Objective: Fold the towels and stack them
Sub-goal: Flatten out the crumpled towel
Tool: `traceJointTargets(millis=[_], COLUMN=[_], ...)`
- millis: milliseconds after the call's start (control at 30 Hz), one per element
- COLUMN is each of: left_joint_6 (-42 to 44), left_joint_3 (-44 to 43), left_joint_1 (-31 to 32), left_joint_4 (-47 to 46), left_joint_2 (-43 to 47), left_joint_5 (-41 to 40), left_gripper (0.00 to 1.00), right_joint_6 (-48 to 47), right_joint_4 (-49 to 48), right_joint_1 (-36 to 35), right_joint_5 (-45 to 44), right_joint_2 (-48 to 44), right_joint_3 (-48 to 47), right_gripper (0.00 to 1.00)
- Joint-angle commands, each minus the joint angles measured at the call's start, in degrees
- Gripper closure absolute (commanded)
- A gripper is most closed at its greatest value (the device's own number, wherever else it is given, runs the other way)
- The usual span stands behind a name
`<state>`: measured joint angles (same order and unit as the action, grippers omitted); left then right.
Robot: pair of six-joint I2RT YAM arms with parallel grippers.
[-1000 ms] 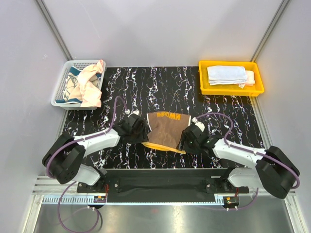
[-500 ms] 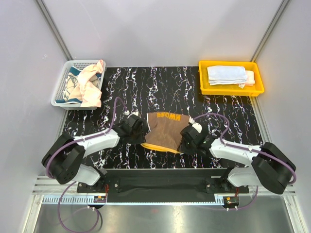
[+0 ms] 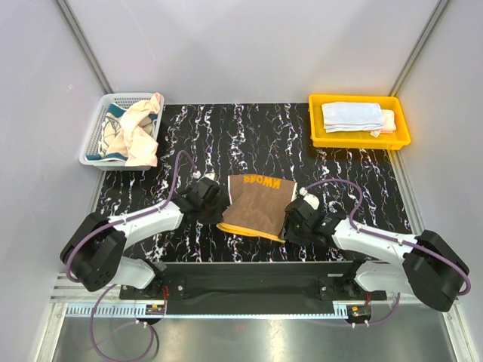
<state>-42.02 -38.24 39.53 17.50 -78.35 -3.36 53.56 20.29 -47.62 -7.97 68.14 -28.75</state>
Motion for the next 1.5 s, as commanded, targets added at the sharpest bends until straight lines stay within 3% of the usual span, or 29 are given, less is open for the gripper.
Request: traceJointTargets(millis=[0,233,467,567,667,767,900,1067,1200,1367,1467], left_joint_6=[1.1,0.9,1.2,1.2,1.2,1.4,1.9,2.6,2.6,3.2,5.7], left_joint_3=[-1.8,-1.4,-1.2,-1.3,-1.7,-2.9,-5.2,-10.0,-15.7,-26.7,-35.1], left_joint_1=[0.2,0.2,0.2,0.2,0.2,0.2,0.2,0.2,0.2,0.2,-1.9], left_joint_4=[-0.2,-0.3,-0.2,-0.1,0.5,1.9,4.6,9.6,12.9,13.1,11.0], left_joint_2=[2.0,4.2,5.0,5.6,6.7,8.2,11.0,17.6,22.5,23.7,19.7], left_joint_5=[1.1,1.2,1.7,2.0,1.9,1.8,1.2,0.0,-0.8,-8.5,-11.3], left_gripper=[0.79,0.94,0.99,1.0,1.0,1.0,1.0,1.0,1.0,1.0,1.0], right_joint_6=[0.2,-0.1,0.1,0.4,0.9,0.5,-0.9,-4.3,-9.1,-18.7,-25.9], right_joint_4=[-1.3,-1.8,-1.2,-1.2,0.5,5.2,11.8,20.8,27.3,29.5,25.5], right_joint_1=[-0.5,-1.1,-2.8,-3.4,-3.9,-3.9,-3.9,-3.9,-3.8,-1.7,5.0], right_joint_5=[0.7,1.1,-0.4,-0.2,-0.7,-2.3,-2.9,-6.3,-12.4,-19.6,-12.7], right_joint_2=[1.8,3.8,9.3,11.7,10.8,6.7,0.3,-8.5,-10.4,-5.0,0.8], right_joint_3=[0.5,0.5,0.5,-0.2,-0.8,-2.4,-6.1,-14.9,-28.3,-43.3,-53.3], right_gripper=[0.47,0.46,0.5,0.62,0.88,0.94,0.93,0.88,0.86,0.85,0.87])
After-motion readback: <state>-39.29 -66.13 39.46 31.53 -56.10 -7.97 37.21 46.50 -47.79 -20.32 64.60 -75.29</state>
